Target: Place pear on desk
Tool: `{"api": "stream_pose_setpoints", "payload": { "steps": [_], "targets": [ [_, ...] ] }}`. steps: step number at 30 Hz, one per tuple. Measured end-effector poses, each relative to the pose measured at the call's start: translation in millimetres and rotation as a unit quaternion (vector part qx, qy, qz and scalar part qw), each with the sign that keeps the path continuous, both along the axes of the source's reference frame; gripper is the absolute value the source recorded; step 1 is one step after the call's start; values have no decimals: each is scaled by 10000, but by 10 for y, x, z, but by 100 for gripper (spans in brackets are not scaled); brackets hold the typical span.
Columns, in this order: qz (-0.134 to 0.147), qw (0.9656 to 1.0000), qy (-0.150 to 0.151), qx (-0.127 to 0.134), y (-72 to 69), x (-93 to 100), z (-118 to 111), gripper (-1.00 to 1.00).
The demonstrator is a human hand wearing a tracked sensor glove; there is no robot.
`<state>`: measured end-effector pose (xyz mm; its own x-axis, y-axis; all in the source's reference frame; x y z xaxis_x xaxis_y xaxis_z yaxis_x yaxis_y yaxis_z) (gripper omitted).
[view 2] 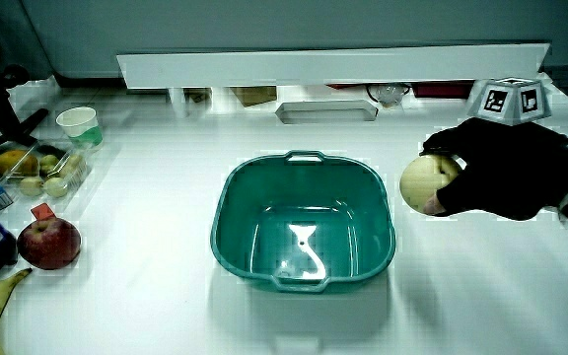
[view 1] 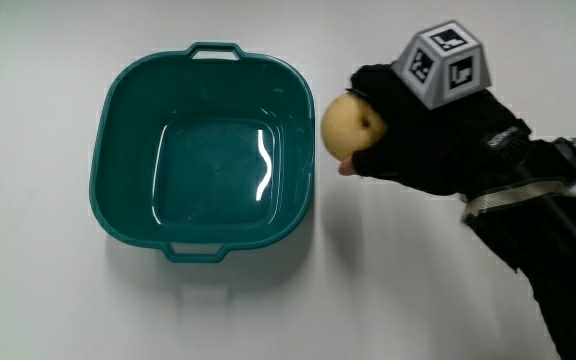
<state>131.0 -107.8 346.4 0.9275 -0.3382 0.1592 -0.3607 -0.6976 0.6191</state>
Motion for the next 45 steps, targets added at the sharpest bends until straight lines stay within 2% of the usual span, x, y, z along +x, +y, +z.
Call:
{"api": "stream_pose_setpoints", "payload": {
  "steps": [6, 7, 11, 12, 13, 20, 21, 27, 30, 32, 41, 44, 45],
  "targets": [
    [234, 9995, 204, -58, -6, 233, 209, 0],
    [244, 9995, 141, -132, -3, 263, 245, 0],
    [421, 9987, 226, -191, 7, 380, 439, 0],
    [457, 9982, 217, -312, 10, 404, 488, 0],
    [499, 9980, 295, -245, 11, 433, 543, 0],
    [553, 9974, 246, -380, 61, 474, 681, 0],
    [568, 9972, 336, -355, 58, 484, 729, 0],
    [616, 9963, 343, -498, 69, 501, 823, 0],
    [728, 9953, 323, -546, 61, 568, 915, 0],
    [714, 9955, 253, -563, 67, 560, 866, 0],
    [805, 9930, 193, -848, 100, 577, 944, 0],
    [839, 9924, 282, -853, 111, 598, 974, -21],
    [834, 9919, 204, -940, 118, 596, 955, -29]
  ]
}}
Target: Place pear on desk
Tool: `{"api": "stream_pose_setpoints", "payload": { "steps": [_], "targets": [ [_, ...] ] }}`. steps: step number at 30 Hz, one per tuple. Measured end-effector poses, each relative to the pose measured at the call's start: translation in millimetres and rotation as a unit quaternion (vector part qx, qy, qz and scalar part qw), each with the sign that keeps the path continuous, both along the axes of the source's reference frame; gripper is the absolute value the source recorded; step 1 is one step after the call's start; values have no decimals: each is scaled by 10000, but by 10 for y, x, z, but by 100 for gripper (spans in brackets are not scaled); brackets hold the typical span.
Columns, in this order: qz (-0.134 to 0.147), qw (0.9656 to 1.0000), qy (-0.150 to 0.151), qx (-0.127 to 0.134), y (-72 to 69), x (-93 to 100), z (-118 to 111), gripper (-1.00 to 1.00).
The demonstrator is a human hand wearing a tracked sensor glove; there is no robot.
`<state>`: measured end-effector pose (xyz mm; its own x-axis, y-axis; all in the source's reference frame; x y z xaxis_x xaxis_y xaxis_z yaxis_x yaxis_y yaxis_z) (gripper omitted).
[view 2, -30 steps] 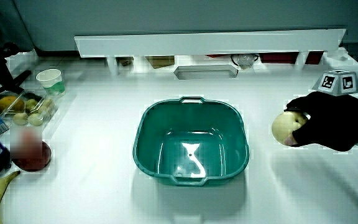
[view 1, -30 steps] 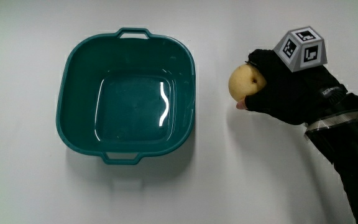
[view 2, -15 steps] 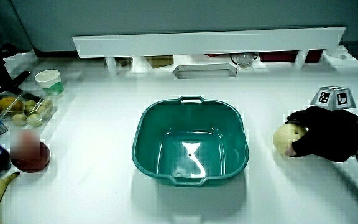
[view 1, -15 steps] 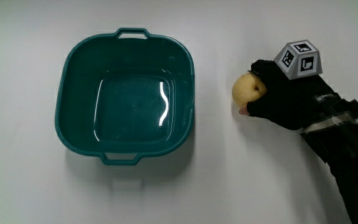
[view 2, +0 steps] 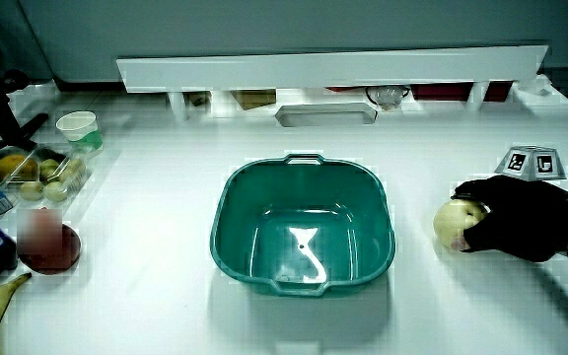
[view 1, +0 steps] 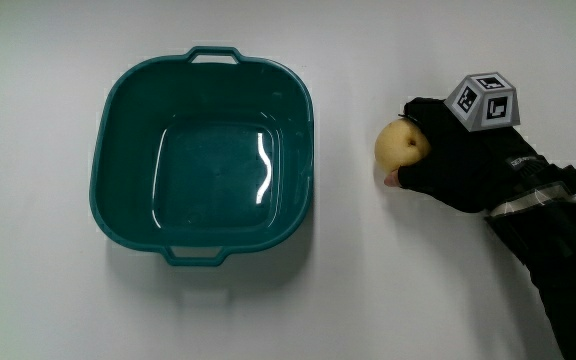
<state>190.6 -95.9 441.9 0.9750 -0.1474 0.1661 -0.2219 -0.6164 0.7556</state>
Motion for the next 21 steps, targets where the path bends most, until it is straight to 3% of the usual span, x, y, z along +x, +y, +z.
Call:
{"api": "stream_pose_setpoints", "payload": {
  "steps": [1, 3, 5, 6, 7, 9, 10, 11, 12, 13, 14, 15, 16, 17, 18, 20, 21],
  "targets": [
    [6, 10000, 54, -32, 1, 15, 17, -36],
    [58, 9996, -142, -220, 19, 40, 2, -50],
    [120, 9997, -170, -131, 47, 60, -80, -64],
    [104, 9999, -43, -93, 62, 103, -55, -71],
    [-19, 9993, 10, 377, 113, 93, -113, -79],
    [-104, 9994, -194, 278, 217, -33, -337, -93],
    [-175, 9991, -129, 374, 241, -50, -365, -100],
    [-390, 9960, -91, 803, 287, -119, -476, -100],
    [-394, 9971, -336, 557, 333, -187, -545, -100],
    [-570, 9947, -352, 774, 397, -302, -704, -100],
    [-700, 9932, -198, 907, 443, -332, -690, -100],
    [-745, 9931, -208, 880, 497, -405, -771, -100],
    [-880, 9919, -246, 881, 543, -461, -824, -100],
    [-1007, 9887, -285, 1072, 590, -517, -900, -100],
    [-1074, 9868, -472, 1120, 662, -584, -995, -100],
    [-1225, 9863, -677, 869, 817, -693, -1095, -100],
    [-1408, 9827, -829, 869, 883, -759, -1145, -100]
  ]
}}
